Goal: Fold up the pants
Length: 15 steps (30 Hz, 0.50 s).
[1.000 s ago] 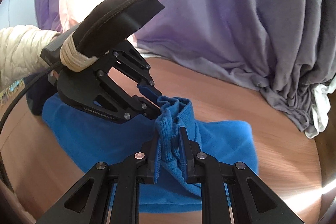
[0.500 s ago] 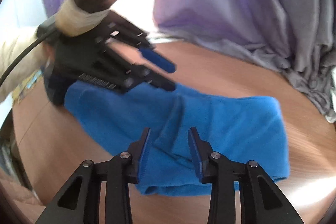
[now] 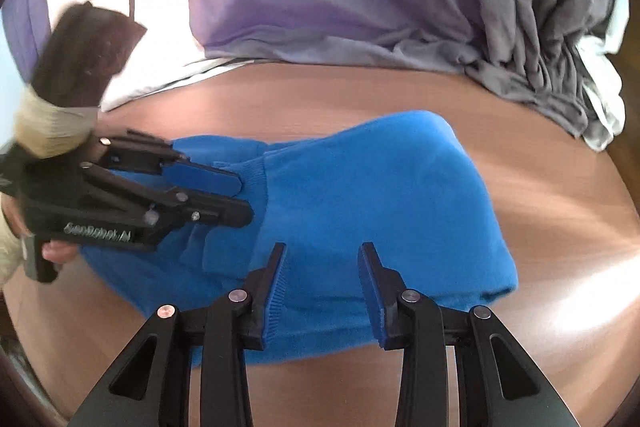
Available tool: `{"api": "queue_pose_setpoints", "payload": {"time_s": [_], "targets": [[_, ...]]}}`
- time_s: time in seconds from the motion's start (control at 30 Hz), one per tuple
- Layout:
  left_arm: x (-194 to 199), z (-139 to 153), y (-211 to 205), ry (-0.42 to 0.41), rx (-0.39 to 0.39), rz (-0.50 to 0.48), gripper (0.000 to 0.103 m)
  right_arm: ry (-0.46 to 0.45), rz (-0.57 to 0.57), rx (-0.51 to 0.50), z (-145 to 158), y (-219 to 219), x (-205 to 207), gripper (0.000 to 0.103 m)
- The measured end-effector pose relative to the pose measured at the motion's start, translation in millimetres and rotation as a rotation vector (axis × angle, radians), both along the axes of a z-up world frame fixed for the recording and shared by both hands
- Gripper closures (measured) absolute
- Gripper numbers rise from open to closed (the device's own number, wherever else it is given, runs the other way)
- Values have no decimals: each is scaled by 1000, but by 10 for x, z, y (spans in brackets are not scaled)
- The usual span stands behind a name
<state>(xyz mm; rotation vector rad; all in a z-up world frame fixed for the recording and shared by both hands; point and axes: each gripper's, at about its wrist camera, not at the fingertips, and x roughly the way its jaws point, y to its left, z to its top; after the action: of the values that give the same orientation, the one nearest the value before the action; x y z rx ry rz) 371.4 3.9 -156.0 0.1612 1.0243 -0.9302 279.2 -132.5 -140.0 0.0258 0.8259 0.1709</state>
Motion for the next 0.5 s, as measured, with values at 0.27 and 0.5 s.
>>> {"api": "queue_pose_setpoints", "payload": {"time_s": [0.27, 0.5], "targets": [[-213, 422, -206, -206, 91, -50, 57, -101, -202, 33, 210, -553, -313, 51], [186, 736, -833, -263, 109, -267, 57, -135, -420, 121, 187, -1021, -383, 45]]}}
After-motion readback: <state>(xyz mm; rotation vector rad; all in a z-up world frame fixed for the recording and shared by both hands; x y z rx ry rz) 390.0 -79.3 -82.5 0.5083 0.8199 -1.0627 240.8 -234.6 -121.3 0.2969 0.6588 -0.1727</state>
